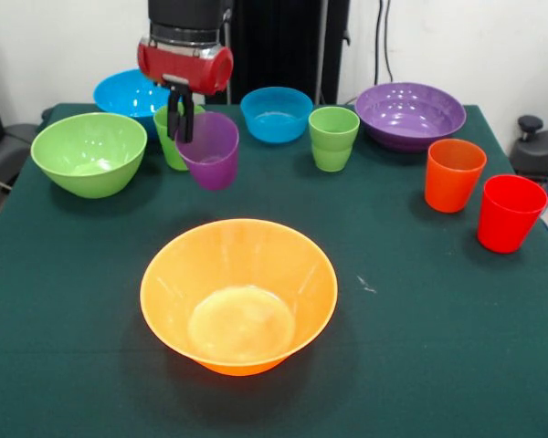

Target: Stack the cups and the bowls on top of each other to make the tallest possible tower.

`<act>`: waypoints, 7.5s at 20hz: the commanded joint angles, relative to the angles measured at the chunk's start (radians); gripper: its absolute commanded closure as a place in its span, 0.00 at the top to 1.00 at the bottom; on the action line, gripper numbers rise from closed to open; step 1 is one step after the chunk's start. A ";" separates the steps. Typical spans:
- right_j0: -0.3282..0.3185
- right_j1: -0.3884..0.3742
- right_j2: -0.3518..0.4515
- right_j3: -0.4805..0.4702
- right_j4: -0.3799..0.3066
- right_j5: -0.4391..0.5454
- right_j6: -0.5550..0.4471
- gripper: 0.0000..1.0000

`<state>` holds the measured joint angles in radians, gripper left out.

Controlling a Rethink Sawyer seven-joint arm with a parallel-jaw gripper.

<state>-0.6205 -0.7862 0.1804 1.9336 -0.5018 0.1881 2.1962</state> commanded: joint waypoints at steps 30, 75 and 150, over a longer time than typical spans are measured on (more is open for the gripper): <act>0.197 0.040 -0.181 -0.178 0.137 -0.322 0.106 0.00; 0.285 0.179 -0.232 -0.249 0.320 -0.372 0.100 0.00; 0.441 0.358 -0.320 -0.405 0.552 -0.394 0.113 0.00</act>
<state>-0.1839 -0.4504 -0.2122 1.6081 0.0172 -0.2068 2.1962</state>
